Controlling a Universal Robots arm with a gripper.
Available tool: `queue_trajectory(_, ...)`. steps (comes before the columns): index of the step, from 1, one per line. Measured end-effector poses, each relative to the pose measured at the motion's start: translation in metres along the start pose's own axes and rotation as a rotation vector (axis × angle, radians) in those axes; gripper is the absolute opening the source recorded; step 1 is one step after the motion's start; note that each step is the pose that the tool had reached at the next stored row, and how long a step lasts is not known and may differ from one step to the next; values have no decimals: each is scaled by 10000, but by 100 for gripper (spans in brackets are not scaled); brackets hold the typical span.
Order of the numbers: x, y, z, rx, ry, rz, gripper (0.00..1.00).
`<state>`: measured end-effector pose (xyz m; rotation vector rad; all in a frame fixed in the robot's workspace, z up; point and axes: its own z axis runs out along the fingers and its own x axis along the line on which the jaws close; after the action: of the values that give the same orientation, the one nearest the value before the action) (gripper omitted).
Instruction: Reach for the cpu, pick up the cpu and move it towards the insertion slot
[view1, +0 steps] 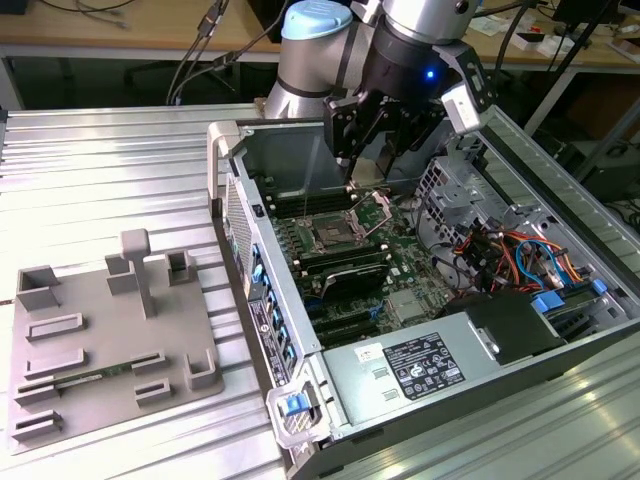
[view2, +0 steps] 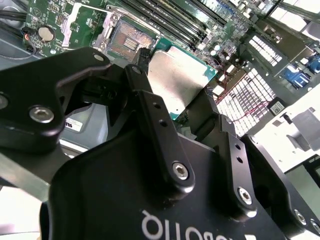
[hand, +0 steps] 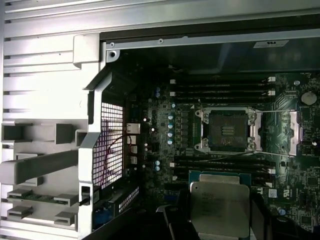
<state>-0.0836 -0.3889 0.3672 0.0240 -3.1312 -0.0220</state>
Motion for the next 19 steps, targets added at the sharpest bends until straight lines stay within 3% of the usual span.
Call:
queue_trajectory(8, -2, 4, 16, -4, -1, -1, 55)
queue_trajectory(13, -25, 41, 30, -2, 0, -1, 55)
queue_trajectory(19, -111, 218, 60, -2, 0, 0, 55)
